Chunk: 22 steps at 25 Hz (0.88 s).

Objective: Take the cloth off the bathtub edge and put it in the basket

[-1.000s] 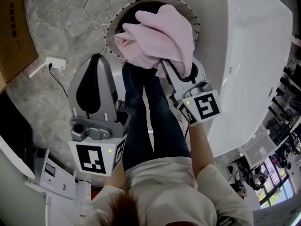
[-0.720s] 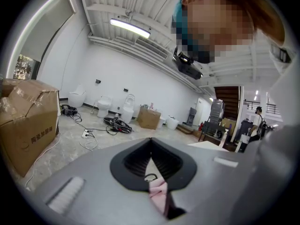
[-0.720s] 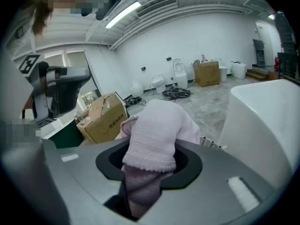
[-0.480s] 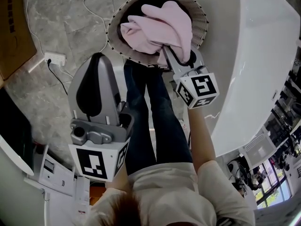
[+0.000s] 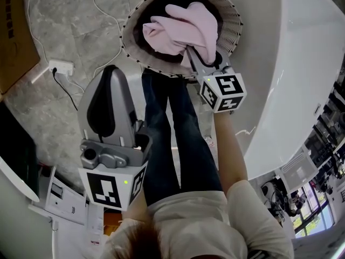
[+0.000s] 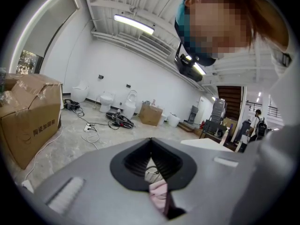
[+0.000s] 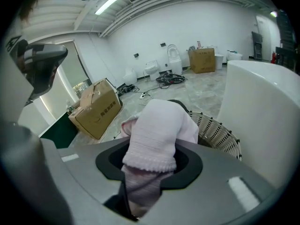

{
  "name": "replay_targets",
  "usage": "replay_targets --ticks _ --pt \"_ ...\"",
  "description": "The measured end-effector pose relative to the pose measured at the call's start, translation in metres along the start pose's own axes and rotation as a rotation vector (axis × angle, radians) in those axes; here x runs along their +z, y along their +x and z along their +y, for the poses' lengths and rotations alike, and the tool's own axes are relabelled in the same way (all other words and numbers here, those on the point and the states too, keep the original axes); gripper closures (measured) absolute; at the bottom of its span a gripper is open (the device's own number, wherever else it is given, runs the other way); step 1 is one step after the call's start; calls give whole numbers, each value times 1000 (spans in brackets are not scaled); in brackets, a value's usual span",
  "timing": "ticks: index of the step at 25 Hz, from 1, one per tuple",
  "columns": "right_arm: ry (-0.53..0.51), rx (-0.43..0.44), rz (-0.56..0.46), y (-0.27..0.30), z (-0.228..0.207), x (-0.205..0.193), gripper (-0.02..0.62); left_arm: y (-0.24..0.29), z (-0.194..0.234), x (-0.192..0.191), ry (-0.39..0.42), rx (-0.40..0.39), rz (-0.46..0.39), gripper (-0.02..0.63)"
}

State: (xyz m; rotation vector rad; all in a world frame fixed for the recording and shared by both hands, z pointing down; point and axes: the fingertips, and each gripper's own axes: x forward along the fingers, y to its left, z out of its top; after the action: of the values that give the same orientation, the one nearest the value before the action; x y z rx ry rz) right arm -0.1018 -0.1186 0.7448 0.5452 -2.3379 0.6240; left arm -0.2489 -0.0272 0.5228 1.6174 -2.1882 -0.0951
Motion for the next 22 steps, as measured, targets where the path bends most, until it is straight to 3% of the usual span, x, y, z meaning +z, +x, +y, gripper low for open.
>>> replay_targets --ticks 22 --pt "39 -26 178 62 -31 -66 449 3 -3 -31 -16 -4 52 593"
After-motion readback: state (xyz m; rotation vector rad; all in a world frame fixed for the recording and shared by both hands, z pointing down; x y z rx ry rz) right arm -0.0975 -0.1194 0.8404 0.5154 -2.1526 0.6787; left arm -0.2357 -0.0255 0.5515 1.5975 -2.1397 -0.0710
